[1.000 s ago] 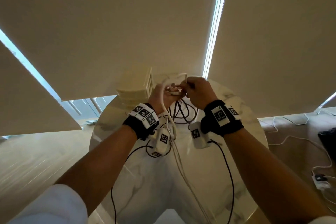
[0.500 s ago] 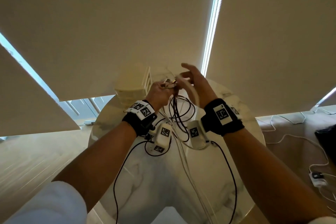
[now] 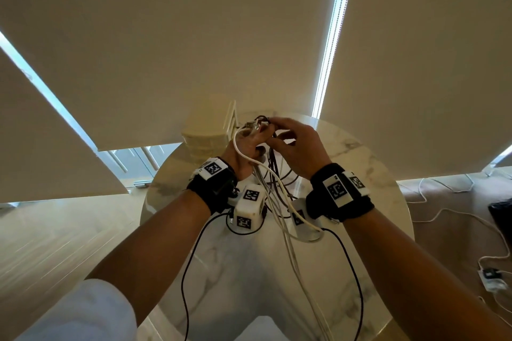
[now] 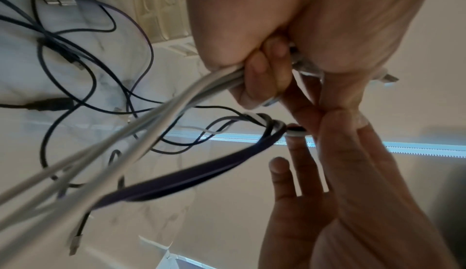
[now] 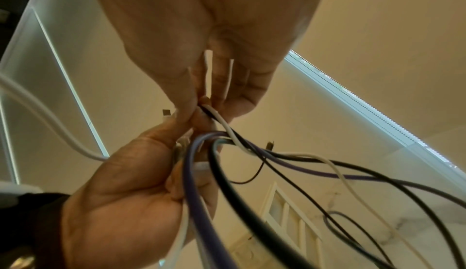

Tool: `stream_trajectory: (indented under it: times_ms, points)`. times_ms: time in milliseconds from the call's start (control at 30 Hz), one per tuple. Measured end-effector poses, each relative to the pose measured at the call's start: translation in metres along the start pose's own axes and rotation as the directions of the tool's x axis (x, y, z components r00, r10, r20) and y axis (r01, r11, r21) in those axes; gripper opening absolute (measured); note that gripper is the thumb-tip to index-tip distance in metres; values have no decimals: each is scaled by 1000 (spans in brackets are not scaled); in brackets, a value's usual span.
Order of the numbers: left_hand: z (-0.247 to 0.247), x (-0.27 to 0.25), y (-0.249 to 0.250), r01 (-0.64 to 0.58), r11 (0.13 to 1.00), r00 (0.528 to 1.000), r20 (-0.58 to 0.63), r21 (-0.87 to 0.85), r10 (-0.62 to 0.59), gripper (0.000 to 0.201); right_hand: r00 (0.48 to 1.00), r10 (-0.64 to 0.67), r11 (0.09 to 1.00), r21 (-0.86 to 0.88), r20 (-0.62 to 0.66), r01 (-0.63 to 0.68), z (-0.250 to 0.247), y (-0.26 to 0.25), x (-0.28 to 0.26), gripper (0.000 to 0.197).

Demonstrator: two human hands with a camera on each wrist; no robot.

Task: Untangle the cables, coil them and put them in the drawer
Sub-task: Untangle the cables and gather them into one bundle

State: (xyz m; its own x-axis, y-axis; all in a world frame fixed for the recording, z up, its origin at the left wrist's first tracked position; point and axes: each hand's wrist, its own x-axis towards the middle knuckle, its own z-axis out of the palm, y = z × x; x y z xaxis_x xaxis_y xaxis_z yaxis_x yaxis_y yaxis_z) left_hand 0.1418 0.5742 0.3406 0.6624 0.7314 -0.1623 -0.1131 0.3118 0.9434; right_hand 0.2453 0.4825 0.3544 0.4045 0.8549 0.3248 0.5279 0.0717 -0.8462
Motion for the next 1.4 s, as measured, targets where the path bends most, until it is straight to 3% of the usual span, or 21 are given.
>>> stream_trajectory:
  times_ms: [133,267,367,500,567,700,767,933,1067,1167,1200,1267,1333,1400]
  points:
    - [0,-1,3,0,1000,1000,-19,2,0,20,1000,18,1000,15,17,-18,1,3,-1,42]
    - [-3,0,3,5,1000,1000,-18,27,-5,30,998,55,998,15,-21,-55,-2,7,-2,25]
    - [-3,-1,4,-2,999,1000,-28,33,3,27,998,61,998,-4,-22,-61,-1,6,0,18]
    - [1,-2,7,-9,999,994,-110,44,14,13,979,99,994,-19,-181,-104,6,8,4,9]
    - [2,-1,10,-33,997,988,-148,75,44,13,943,211,977,85,-256,-196,0,14,7,2]
    - [-12,2,20,-78,995,972,-217,54,88,10,828,470,877,272,-307,-397,-26,47,16,14]
    - [-22,3,27,-99,994,958,-267,37,105,12,774,547,835,276,-318,-477,-43,68,16,17]
    - [-40,5,40,-186,980,898,-416,-65,143,19,650,676,734,238,-348,-636,-76,107,13,11]
    - [-62,8,45,-237,964,854,-499,-121,147,18,593,681,706,173,-429,-686,-99,124,14,19]
    - [-70,8,51,-252,960,858,-486,-122,163,16,540,706,666,171,-459,-726,-111,136,12,17]
    - [-68,7,52,-241,965,874,-456,-102,171,14,542,699,667,151,-466,-730,-113,135,12,18]
    - [-60,8,53,-219,975,905,-379,-33,190,12,600,638,699,36,-482,-714,-109,123,14,31]
    - [-47,9,50,-201,979,930,-305,44,204,13,731,492,779,-135,-473,-612,-91,99,16,41]
    - [-33,11,44,-201,973,946,-235,116,223,13,873,279,858,-304,-400,-414,-64,71,15,42]
